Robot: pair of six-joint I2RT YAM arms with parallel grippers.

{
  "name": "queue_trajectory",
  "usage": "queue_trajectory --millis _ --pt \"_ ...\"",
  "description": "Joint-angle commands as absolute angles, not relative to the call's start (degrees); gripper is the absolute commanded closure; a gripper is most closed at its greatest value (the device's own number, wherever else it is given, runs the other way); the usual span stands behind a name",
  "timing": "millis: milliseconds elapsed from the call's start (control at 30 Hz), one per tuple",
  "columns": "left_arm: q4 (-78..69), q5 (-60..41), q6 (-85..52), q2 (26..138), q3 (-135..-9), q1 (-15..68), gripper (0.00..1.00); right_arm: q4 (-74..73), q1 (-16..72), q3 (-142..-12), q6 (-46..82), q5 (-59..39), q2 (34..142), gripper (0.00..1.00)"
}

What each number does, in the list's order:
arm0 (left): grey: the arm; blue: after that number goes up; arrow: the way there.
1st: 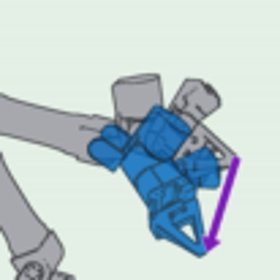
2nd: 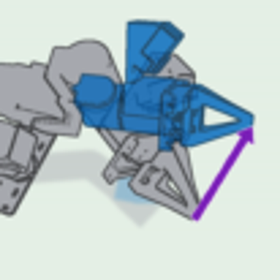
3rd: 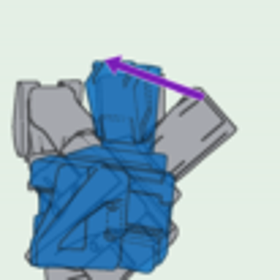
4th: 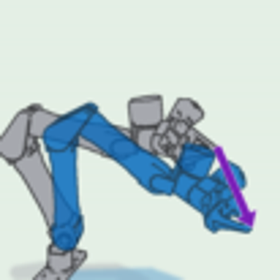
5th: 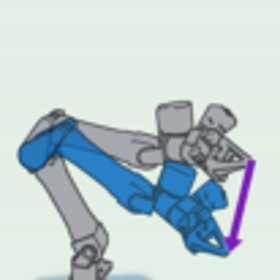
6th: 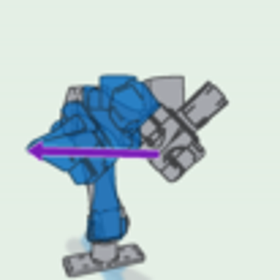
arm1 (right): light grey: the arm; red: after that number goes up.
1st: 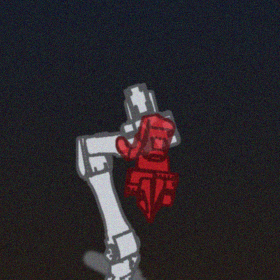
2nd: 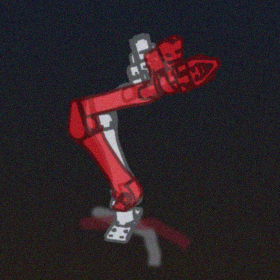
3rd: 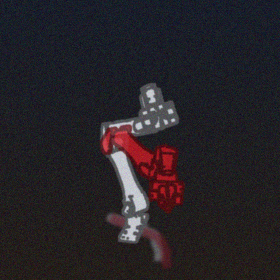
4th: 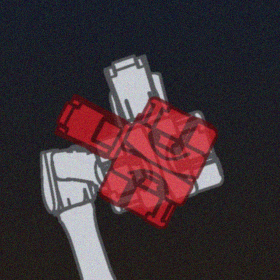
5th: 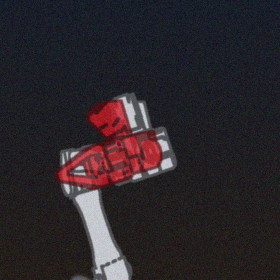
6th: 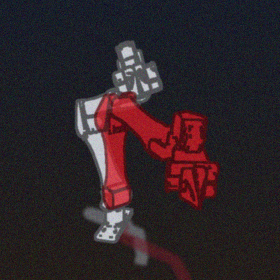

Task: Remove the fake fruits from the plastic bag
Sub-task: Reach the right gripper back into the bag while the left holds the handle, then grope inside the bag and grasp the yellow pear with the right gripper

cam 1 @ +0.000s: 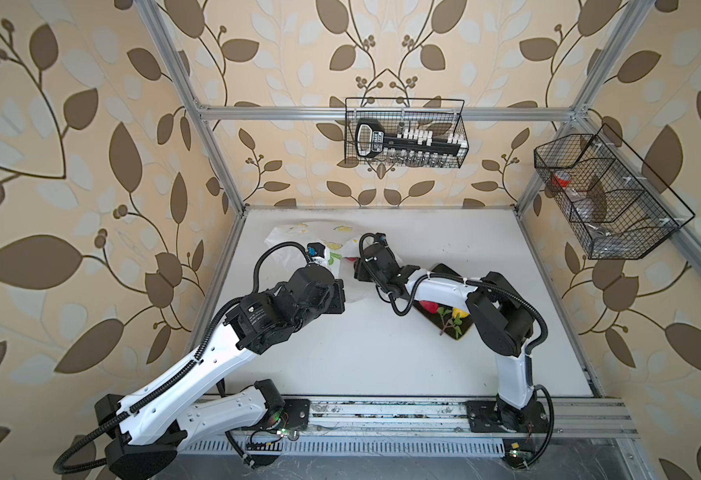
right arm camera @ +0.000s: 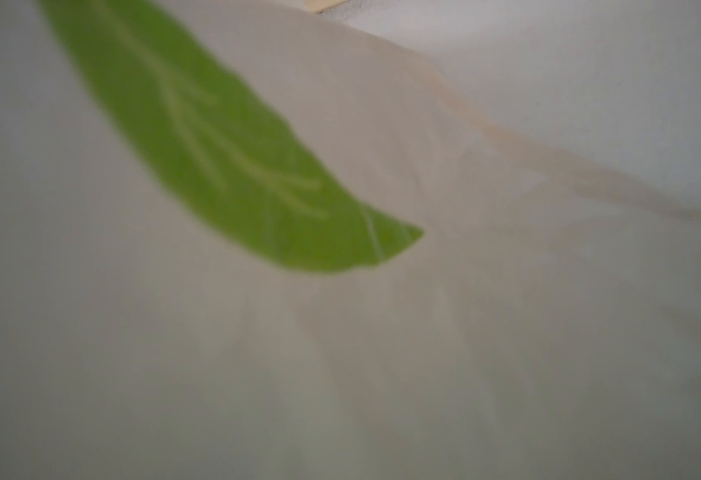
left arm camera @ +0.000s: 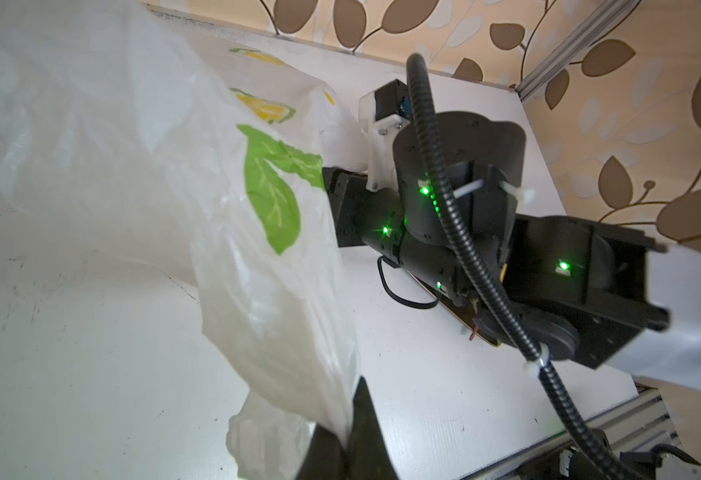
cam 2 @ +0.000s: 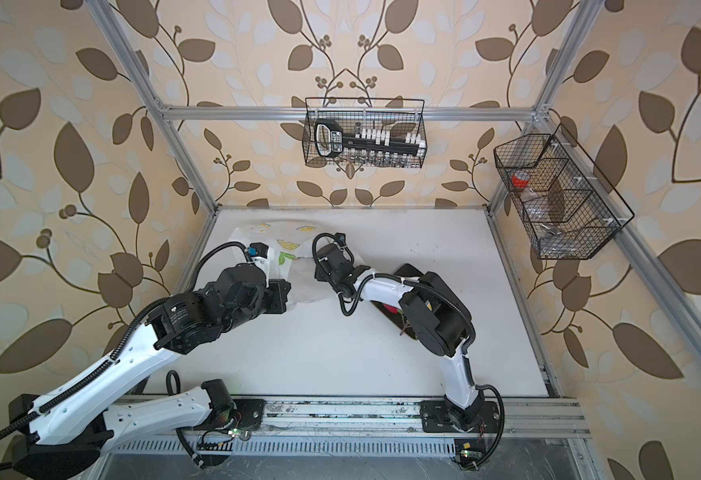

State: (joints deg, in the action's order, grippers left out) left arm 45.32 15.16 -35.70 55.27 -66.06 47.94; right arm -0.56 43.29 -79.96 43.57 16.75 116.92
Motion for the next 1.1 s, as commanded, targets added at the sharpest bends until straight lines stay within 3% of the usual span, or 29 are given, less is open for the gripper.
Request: queue_trajectory --millis 0,267,567,1067 --pt "46.84 11.22 -32.39 55.76 -68.42 47.81 1.0 1.8 42.59 -83.31 48.67 17.76 119.07 0.29" --pt "48.63 3.32 -29.54 56.6 -70.01 47.81 1.0 1.81 38.35 -87.97 57.97 14.21 124.64 0.24" --pt "50.89 -1.27 -27.98 56.43 -70.43 47.86 1.0 1.83 37.79 -96.13 58.41 12.38 131.07 0.2" --pt "49.66 -3.14 -26.24 57.57 -70.22 47.81 1.0 -10.7 42.92 -92.37 35.51 10.45 129.65 0.18"
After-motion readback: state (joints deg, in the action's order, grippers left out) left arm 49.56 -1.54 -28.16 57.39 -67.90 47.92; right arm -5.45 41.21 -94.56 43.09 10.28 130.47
